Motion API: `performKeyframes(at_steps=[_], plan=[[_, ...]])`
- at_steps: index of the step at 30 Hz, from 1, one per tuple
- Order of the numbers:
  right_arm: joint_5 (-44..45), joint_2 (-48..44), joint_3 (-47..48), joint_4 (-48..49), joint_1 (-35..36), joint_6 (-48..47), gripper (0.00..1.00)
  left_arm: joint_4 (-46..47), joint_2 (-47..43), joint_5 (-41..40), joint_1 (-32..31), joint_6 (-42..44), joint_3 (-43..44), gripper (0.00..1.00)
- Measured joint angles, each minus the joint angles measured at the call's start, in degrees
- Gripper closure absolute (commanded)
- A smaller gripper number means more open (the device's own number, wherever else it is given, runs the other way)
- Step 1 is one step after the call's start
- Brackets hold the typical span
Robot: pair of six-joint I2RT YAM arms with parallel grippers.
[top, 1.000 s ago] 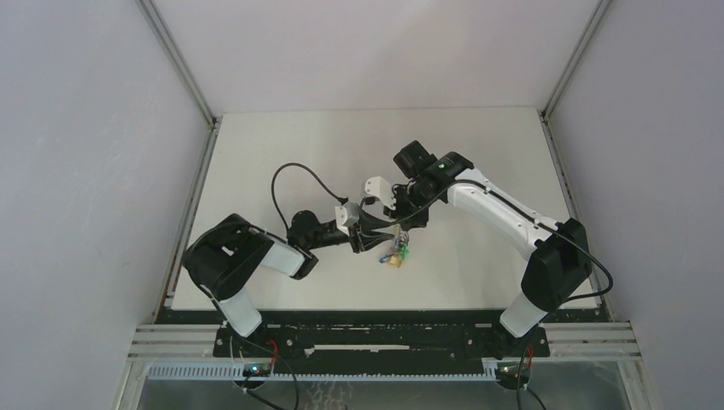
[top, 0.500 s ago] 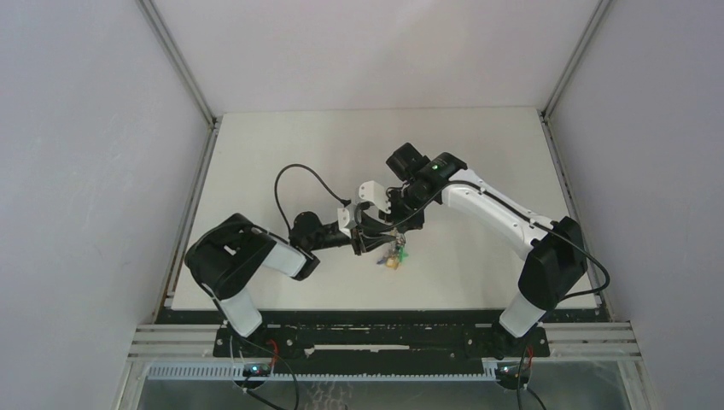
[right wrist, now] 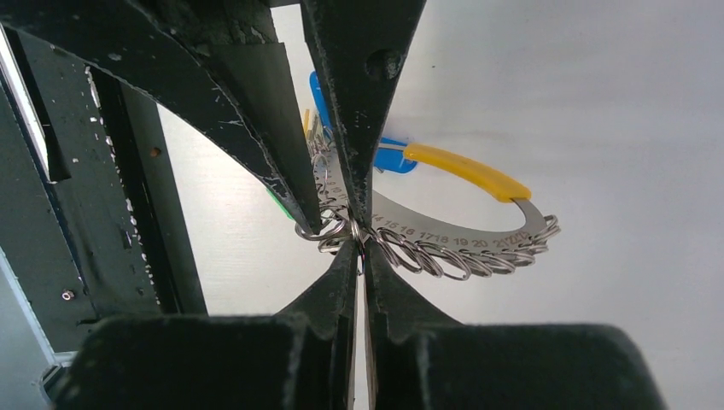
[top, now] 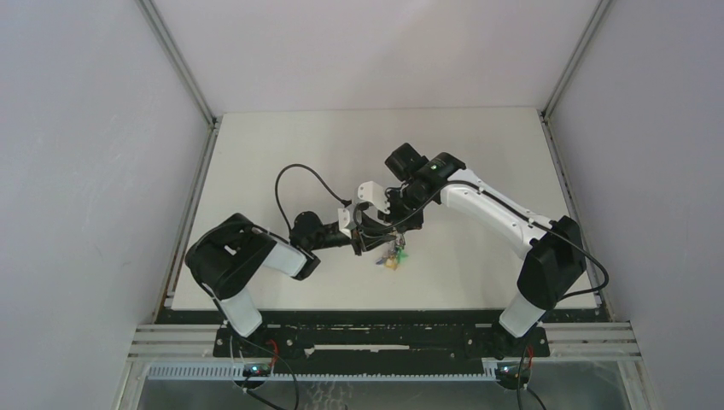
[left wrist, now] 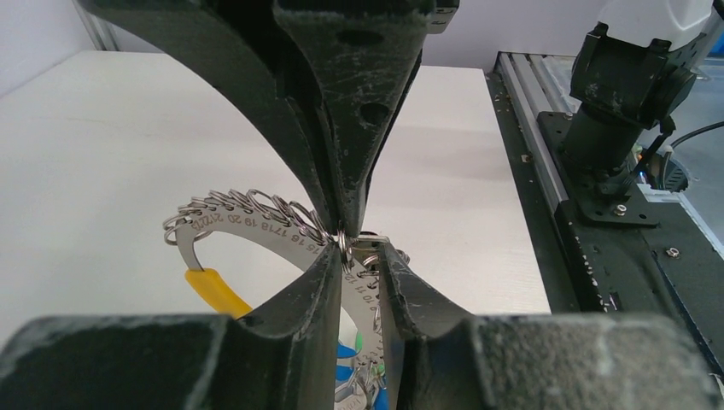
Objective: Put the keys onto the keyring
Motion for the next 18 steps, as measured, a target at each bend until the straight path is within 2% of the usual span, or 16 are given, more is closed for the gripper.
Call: performKeyframes(at_steps=[7, 12, 18], plan=[[0.0, 0.2, 0.6, -0.6, 0.4, 0.1, 1.00, 0.4, 0.0, 0.3, 0.0, 0.3, 0.0, 1.00], [0.0, 0.2, 0.5, -0.8, 0.4, 0.2, 1.00, 0.3, 0.0, 0.2, 0.0, 1.2, 0.0, 1.00], [-4.9, -5.1, -6.9, 5.3, -2.2, -0.1, 0.81, -0.3, 0.0, -0.1, 0.0, 1.3, 0.0, 1.00]])
